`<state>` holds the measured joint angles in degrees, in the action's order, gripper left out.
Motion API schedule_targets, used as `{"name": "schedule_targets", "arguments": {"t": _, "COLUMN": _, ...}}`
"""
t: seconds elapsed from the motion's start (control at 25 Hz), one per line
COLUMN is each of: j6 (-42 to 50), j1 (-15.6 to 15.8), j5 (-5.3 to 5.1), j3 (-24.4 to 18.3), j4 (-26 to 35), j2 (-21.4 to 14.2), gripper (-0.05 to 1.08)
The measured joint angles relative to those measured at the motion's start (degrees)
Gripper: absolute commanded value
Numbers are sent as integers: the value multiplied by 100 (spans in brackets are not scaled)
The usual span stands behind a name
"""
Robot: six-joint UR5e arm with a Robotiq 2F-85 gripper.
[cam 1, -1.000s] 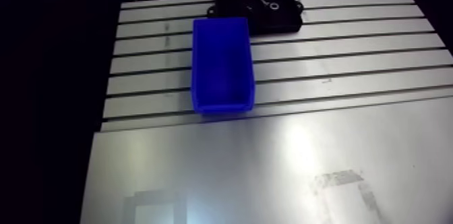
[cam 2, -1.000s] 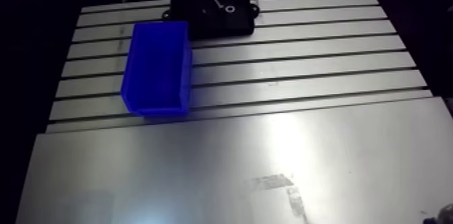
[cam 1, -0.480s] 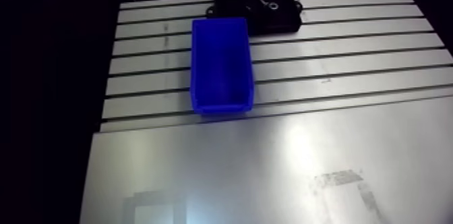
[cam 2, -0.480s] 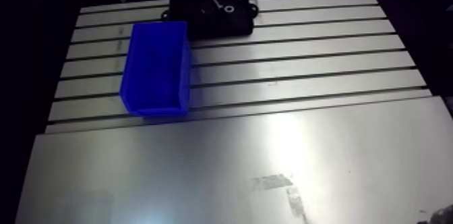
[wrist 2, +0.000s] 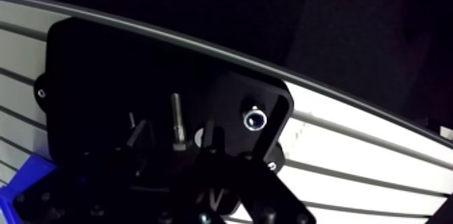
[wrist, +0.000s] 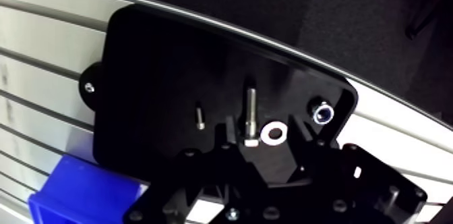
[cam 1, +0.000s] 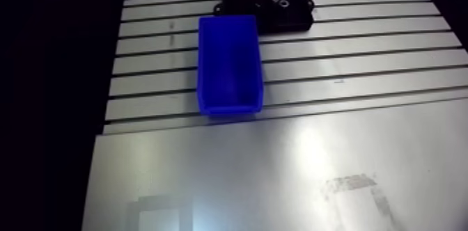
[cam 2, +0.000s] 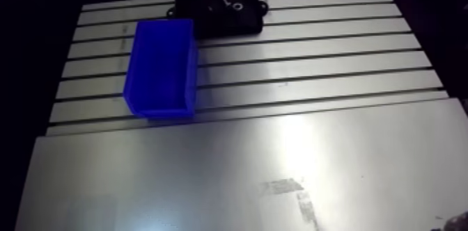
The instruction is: Pick up the M10 bolt from the tray and put it into the blue bin.
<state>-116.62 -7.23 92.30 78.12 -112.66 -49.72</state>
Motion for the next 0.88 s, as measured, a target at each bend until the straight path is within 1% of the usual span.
{"name": "schedule_targets", "arguments": {"t": 0.36, "j6": 32, "j1": 1, "j5": -8, "j3": 83, "j4": -158, "j2": 19, "gripper": 51}}
{"name": "schedule_targets", "arguments": {"t": 0.4, "j6": 41, "j1": 1, "j5": -8, "j3": 94, "j4": -175, "j2": 20, "gripper": 51}}
{"name": "schedule_targets", "arguments": {"t": 0.48, "j6": 53, "j1": 1, "j5": -7, "j3": 115, "j4": -209, "j2": 23, "gripper": 56}}
{"name": "schedule_targets", "arguments": {"t": 0.88, "j6": 83, "j1": -6, "j5": -12, "j3": 168, "j4": -259, "j2": 61, "gripper": 57}}
